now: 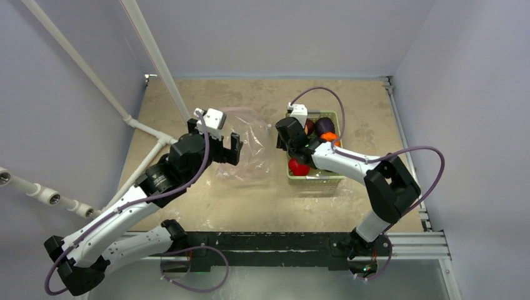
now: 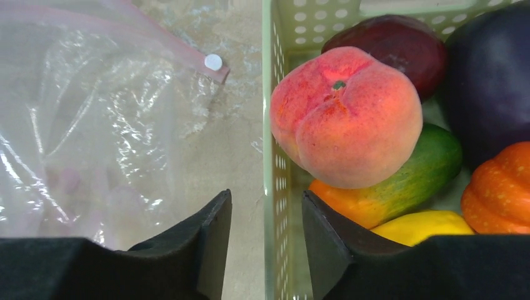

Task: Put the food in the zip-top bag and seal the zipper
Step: Move the bin to the center of the board, then pick up the zipper food storage bag at the center of the board.

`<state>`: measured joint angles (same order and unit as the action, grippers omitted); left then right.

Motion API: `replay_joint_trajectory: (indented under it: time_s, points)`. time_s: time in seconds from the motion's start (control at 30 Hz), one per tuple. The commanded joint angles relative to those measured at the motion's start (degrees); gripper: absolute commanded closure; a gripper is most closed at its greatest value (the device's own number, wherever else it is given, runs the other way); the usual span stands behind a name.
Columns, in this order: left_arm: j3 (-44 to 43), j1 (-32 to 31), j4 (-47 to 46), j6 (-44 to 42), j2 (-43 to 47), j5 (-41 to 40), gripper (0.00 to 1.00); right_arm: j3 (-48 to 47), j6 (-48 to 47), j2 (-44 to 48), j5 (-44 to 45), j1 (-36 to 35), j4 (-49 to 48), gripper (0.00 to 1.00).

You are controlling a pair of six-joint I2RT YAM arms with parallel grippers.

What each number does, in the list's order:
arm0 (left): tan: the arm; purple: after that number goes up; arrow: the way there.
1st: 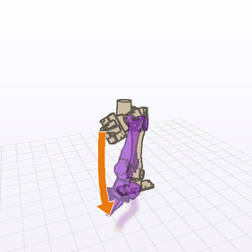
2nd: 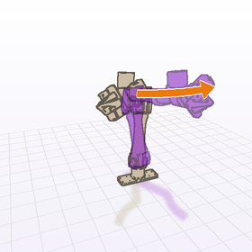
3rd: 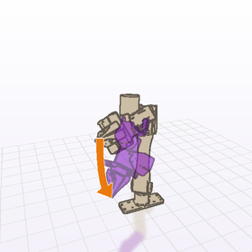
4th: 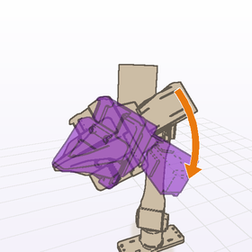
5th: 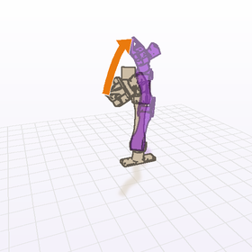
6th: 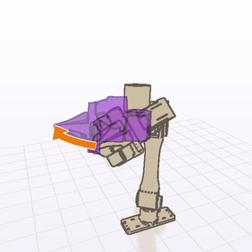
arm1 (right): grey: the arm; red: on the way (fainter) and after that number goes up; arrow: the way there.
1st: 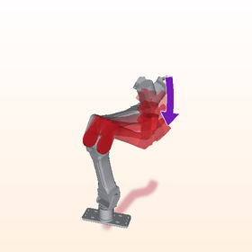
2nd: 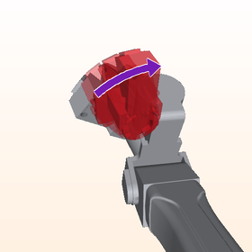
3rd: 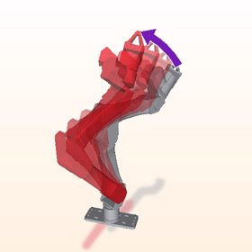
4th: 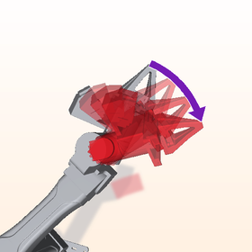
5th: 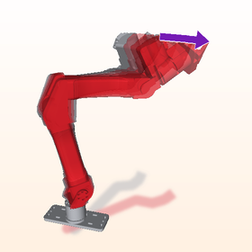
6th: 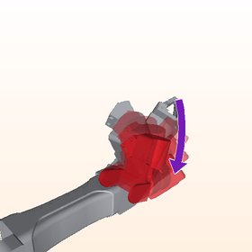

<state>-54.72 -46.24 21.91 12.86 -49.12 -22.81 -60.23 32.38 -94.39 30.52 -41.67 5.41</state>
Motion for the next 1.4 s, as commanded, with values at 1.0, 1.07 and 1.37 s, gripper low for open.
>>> replay_joint_trajectory:
  time_s: [1.0,1.07,1.37]
  points:
    - [-33.2,1.8,6.5,17.8,-46.6,-13.3,0.07,1.4,-3.3,34.2,-5.8,0.1,0.0,0.04]
    - [-35.3,3.5,7.3,18.8,-49.6,-12.1,0.07,1.6,-3.6,35.0,-6.7,0.0,-0.4,0.04]
    - [-46.1,7.7,13.2,20.2,-61.3,-14.5,0.06,2.5,-4.8,37.5,-11.0,0.1,-2.5,0.03]
